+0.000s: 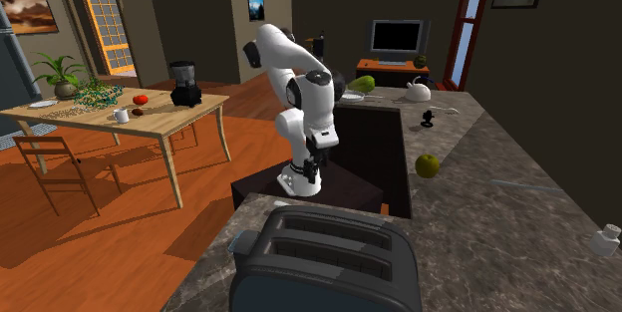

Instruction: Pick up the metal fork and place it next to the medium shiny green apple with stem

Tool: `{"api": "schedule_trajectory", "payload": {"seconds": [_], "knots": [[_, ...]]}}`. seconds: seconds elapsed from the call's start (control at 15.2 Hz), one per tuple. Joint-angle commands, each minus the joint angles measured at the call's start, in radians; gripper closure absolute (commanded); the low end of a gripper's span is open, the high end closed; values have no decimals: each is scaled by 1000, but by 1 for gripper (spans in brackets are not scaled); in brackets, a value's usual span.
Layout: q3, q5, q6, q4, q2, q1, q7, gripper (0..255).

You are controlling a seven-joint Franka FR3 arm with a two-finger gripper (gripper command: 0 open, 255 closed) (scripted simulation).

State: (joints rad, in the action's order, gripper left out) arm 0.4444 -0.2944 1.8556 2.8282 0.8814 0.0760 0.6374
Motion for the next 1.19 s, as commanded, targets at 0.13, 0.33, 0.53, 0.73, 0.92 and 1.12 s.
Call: {"api": "schedule_trajectory", "payload": {"seconds": [0.13, 0.33, 0.53, 0.73, 0.92, 1.12], "knots": [[106, -86, 90, 53, -75, 28, 116, 0], [195, -151, 173, 71, -166, 40, 204, 0], [274, -197, 253, 75, -264, 38, 278, 0], [297, -213, 312, 98, -301, 37, 278, 0], [321, -227, 375, 120, -344, 33, 279, 0], [335, -234, 410, 130, -369, 29, 280, 0]]}}
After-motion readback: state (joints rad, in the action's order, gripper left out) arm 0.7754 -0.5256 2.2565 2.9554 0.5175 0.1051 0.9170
